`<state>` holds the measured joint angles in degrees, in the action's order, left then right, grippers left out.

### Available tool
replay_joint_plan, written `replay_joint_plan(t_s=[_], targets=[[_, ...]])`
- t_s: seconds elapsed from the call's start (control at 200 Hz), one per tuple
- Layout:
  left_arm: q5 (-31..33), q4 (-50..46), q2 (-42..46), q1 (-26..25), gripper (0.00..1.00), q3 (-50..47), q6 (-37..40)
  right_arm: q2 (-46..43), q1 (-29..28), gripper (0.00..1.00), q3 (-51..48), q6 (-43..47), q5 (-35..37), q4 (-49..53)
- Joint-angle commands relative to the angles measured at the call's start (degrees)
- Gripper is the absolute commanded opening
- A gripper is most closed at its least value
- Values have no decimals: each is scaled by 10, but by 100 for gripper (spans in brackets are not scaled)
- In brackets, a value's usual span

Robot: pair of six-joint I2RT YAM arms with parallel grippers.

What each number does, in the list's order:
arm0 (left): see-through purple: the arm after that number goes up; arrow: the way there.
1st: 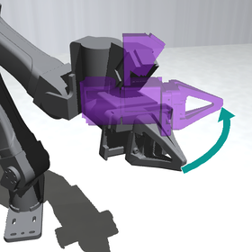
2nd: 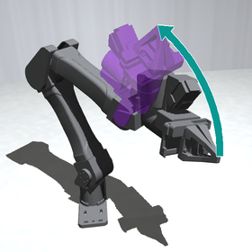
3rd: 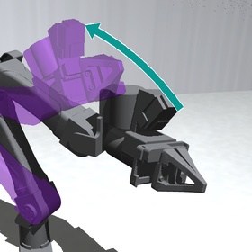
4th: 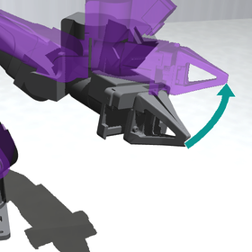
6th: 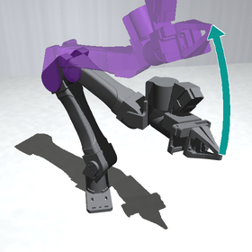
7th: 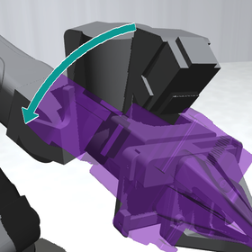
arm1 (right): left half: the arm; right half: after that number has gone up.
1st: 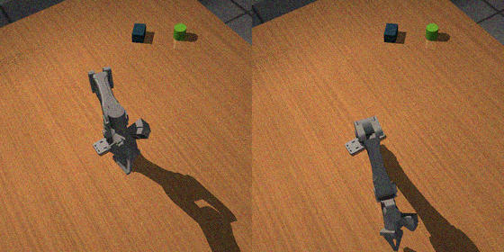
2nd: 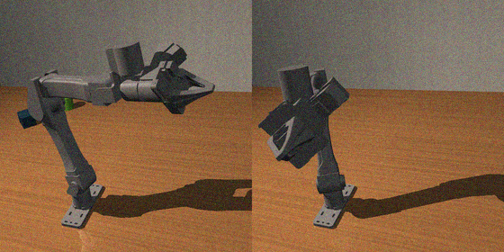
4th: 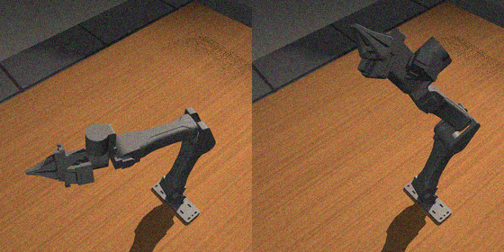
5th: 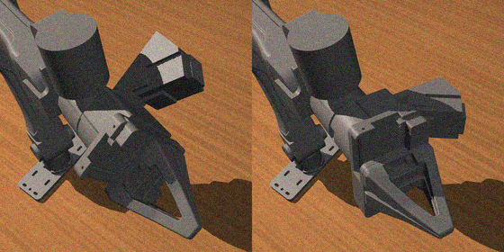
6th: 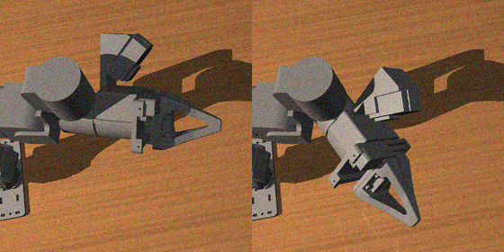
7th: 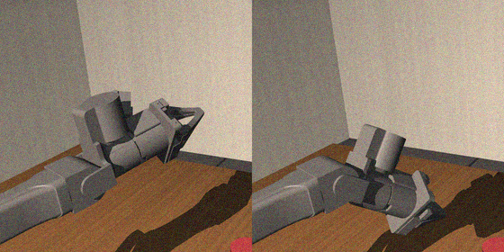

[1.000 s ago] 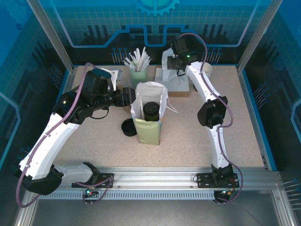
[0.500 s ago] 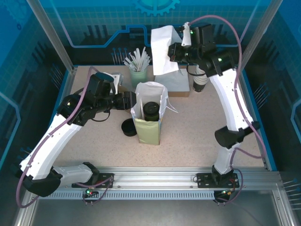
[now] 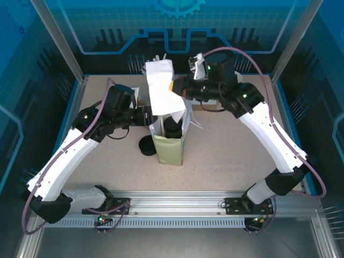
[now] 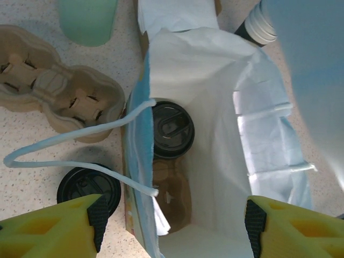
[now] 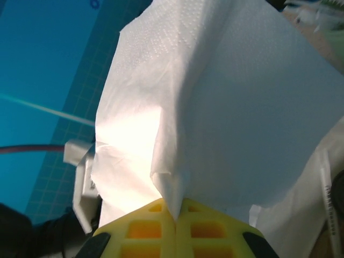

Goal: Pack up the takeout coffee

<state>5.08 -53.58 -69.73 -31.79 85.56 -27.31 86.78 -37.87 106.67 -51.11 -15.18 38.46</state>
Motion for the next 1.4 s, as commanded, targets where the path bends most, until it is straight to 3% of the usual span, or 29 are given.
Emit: replay_joint_plan(t_s=[0.0, 0.185, 0.375, 0.915, 1.396], targets=[[9, 14, -4, 8, 69, -16, -17, -44, -17, 0, -61, -54, 32, -82], [5, 27, -8, 11, 67, -26, -22, -83, -25, 0, -177, -77, 71, -154], [1, 31, -25, 11, 66, -29, -30, -66, -31, 0, -218, -63, 67, -169], [-7, 51, -53, 18, 64, -30, -32, -20, -61, 0, -240, -14, 166, -67], [-20, 64, -51, 18, 63, -53, -38, 32, -70, 0, -192, 61, 225, 73]])
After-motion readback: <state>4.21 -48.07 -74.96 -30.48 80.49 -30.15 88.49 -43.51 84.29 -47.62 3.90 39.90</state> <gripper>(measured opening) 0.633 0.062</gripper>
